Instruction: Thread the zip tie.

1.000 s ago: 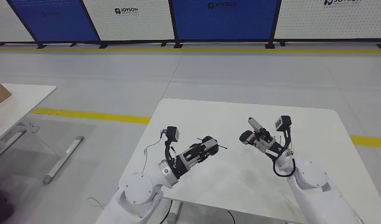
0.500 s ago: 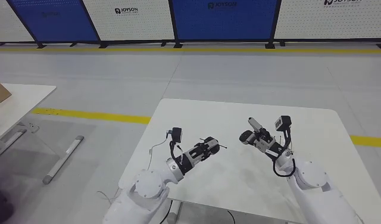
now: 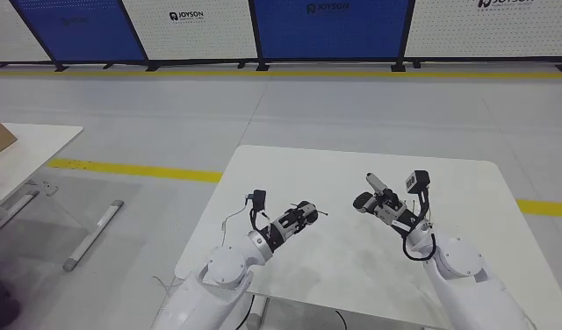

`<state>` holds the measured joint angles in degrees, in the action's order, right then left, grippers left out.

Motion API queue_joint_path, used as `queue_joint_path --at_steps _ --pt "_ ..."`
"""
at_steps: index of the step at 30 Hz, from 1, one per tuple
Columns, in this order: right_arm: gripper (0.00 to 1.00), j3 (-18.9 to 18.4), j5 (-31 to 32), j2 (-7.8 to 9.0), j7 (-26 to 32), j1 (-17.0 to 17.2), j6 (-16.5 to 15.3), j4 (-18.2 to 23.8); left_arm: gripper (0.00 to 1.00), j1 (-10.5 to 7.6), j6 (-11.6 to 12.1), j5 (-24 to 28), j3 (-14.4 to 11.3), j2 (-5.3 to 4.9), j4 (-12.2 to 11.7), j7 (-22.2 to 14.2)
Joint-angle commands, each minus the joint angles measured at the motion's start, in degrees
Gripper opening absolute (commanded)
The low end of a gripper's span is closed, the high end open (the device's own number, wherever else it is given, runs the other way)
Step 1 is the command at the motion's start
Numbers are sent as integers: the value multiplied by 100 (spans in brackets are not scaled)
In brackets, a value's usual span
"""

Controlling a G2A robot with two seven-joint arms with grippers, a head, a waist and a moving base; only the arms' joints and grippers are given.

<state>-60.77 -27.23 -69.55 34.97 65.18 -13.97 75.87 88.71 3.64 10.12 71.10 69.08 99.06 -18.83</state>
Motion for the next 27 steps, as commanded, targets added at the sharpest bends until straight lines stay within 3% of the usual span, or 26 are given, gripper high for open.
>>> queue_joint_path --at_steps 1,6,9,13,16,24,27 --pt "100 0 0 0 0 0 0 0 0 0 0 0 0 0 0 0" --pt "100 0 0 0 0 0 0 0 0 -116 -118 -627 -150 -11 -296 128" --pt "100 0 0 0 0 0 0 0 0 -91 -22 -640 -170 -24 -454 4" --pt "100 0 0 0 0 0 0 0 0 71 262 -118 1 -58 -453 -351" --pt "100 0 0 0 0 0 0 0 0 126 398 128 93 -66 -381 -326" --pt "100 0 0 0 0 0 0 0 0 78 367 114 62 -62 -334 -242" --pt "100 11 543 36 122 -10 70 236 0 78 367 114 62 -62 -334 -242"
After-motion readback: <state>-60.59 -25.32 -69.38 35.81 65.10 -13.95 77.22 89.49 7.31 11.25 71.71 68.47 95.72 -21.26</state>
